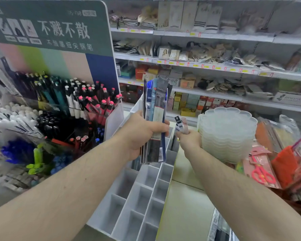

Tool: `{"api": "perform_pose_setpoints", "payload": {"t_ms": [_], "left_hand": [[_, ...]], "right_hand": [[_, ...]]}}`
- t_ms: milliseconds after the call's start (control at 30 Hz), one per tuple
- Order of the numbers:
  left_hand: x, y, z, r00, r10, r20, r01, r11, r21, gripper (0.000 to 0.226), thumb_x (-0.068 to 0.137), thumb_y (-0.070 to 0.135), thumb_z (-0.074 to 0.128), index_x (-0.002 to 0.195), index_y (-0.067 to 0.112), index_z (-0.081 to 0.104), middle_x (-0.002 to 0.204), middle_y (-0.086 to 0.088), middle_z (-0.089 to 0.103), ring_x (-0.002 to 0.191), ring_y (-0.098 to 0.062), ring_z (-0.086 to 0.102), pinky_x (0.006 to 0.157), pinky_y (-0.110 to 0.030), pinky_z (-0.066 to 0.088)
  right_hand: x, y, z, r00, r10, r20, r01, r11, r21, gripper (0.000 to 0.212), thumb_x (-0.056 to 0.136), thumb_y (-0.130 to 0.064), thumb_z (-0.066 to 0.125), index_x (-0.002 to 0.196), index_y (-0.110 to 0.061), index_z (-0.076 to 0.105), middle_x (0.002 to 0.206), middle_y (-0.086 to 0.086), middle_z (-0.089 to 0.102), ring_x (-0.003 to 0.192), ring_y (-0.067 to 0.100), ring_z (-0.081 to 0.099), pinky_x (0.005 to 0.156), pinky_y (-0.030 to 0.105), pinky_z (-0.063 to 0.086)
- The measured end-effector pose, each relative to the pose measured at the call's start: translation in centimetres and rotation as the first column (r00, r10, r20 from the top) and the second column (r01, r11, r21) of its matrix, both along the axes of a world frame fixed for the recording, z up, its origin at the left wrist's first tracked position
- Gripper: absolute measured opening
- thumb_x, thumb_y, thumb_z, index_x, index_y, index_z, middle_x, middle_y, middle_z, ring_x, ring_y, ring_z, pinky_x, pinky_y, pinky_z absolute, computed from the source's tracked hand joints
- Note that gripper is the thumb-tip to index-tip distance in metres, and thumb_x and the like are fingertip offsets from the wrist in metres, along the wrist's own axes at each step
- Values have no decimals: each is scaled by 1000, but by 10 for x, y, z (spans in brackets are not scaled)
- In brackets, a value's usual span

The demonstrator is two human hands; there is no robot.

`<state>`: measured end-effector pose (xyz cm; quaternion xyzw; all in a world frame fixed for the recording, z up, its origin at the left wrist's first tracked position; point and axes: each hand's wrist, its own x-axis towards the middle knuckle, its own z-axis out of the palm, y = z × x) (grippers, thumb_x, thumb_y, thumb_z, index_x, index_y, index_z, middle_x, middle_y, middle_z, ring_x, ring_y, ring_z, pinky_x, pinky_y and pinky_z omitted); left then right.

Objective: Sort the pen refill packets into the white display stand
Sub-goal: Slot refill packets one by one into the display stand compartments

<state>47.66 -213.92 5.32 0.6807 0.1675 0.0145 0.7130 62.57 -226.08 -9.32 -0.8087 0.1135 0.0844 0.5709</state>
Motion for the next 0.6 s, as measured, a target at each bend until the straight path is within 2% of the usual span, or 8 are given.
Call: {"api": "perform_pose_setpoints", "payload": {"t_ms": [67, 200, 267, 333, 400, 467, 533, 600], "left_hand": [[1, 1, -1, 1000, -4, -12, 4, 1000, -3, 30, 79, -4, 72, 107, 3, 64, 76, -2, 70, 75, -20, 67, 69, -34, 52], [1, 1, -4, 1000, -11, -19, 11, 1000, -5, 32, 81, -1, 73, 111, 2, 63, 77, -3, 70, 73, -19, 68, 72, -36, 53], [0, 0, -4, 999, -29, -19, 29, 1000, 4, 32, 82, -1, 72, 112, 0, 62, 78, -3, 71, 71, -17, 68, 75, -37, 54], [0, -1, -3, 999, -44, -23, 44, 999, 17, 32, 82, 0, 73, 112, 2, 63, 80, -3, 72, 72, -17, 69, 79, -39, 55], [-1, -1, -2, 998, -56, -26, 57, 998, 26, 30, 82, 1, 73, 111, 3, 63, 82, -2, 72, 72, -17, 69, 79, -40, 55], [-1, -1, -2, 997, -66, -35, 67, 997, 27, 29, 83, 1, 72, 111, 3, 63, 78, 0, 72, 71, -16, 69, 76, -36, 54], [-1, -2, -1, 996, -78, -48, 79, 996, 31, 29, 84, 1, 71, 111, 2, 63, 75, 2, 71, 69, -14, 69, 72, -32, 52], [-2, -4, 0, 994, -87, -62, 90, 995, 43, 30, 84, 2, 72, 112, 3, 62, 75, 2, 72, 69, -13, 70, 71, -31, 51]], "right_hand": [[0, -1, -3, 998, 52, -45, -53, 998, -35, 14, 86, -26, 72, 79, -17, 65, 65, 1, 56, 58, 19, 49, 52, 27, 37], [5, -9, -7, 995, 3, -96, 2, 999, 51, 16, 85, -18, 69, 73, -18, 58, 64, 5, 53, 55, 23, 46, 52, 31, 38], [2, -15, 2, 993, -23, -114, 41, 986, 159, 13, 88, -17, 65, 82, -17, 54, 65, 5, 50, 50, 19, 41, 48, 29, 35], [-8, -23, 16, 983, -20, -181, 81, 939, 335, 12, 94, -17, 62, 93, -17, 50, 65, 3, 48, 49, 15, 40, 44, 25, 34], [-26, -34, 37, 955, 94, -282, 64, 862, 502, 13, 98, -21, 60, 90, -16, 50, 64, 1, 47, 50, 13, 42, 42, 22, 36], [-43, -45, 52, 925, 215, -314, 11, 810, 586, 19, 98, -24, 58, 83, -15, 51, 63, 0, 47, 52, 14, 44, 43, 22, 38], [-52, -52, 54, 910, 268, -316, -26, 798, 602, 20, 97, -22, 57, 80, -15, 52, 62, 0, 47, 52, 14, 45, 46, 23, 37], [-52, -55, 48, 921, 242, -304, -35, 831, 556, 17, 96, -16, 59, 81, -14, 51, 61, 0, 45, 49, 13, 43, 47, 24, 35]]}}
